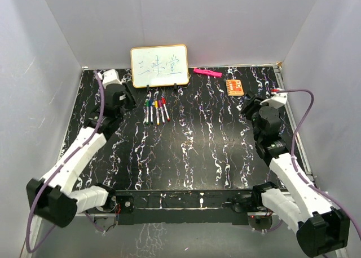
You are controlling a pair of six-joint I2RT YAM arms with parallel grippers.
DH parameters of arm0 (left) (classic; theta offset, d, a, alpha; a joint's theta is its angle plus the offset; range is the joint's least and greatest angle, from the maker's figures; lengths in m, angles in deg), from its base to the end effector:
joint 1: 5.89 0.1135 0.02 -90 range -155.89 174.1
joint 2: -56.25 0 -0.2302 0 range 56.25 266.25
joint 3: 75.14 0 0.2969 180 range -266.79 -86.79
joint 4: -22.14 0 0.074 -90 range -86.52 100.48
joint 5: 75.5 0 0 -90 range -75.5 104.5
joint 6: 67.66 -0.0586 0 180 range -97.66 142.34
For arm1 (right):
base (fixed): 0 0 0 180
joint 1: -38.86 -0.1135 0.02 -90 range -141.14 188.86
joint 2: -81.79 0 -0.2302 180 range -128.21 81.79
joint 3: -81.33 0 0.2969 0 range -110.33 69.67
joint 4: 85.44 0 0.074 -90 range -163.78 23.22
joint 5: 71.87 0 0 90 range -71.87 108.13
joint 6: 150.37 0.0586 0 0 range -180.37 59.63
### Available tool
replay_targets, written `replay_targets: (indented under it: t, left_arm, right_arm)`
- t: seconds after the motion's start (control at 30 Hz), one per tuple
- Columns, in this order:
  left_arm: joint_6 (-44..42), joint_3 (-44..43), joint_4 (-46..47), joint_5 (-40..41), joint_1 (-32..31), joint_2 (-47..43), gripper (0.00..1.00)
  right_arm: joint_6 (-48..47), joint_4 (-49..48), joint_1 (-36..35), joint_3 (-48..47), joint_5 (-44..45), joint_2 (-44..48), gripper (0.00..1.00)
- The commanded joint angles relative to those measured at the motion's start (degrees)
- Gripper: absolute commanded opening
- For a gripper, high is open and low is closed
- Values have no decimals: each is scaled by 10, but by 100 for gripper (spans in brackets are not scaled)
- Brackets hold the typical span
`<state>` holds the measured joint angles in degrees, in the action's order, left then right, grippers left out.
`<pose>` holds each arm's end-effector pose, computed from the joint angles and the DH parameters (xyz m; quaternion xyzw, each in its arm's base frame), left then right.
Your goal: Insert the pens into the pen caps
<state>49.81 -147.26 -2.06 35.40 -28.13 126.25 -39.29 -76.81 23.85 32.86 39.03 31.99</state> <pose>0.3386 -0.1159 0.2924 -0.1384 0.8102 -0.0944 0.5617 0.2904 0.0562 0.2602 0.1563 0.7459 0.0638 0.6443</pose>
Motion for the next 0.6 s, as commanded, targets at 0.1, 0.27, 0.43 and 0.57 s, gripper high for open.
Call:
replay_targets:
  t: [0.1, 0.27, 0.43, 0.57]
  left_arm:
    - [-1, 6, -101, 136, 1, -112, 45]
    - [0, 27, -121, 157, 1, -163, 48]
    - [3, 32, -131, 164, 1, -180, 49]
    - [10, 32, -140, 167, 1, -180, 48]
  right_arm:
    - [44, 37, 14, 20, 92, 83, 42]
    - [42, 39, 14, 39, 130, 138, 46]
    - [37, 54, 14, 35, 130, 137, 48]
    - [42, 58, 14, 34, 125, 130, 49]
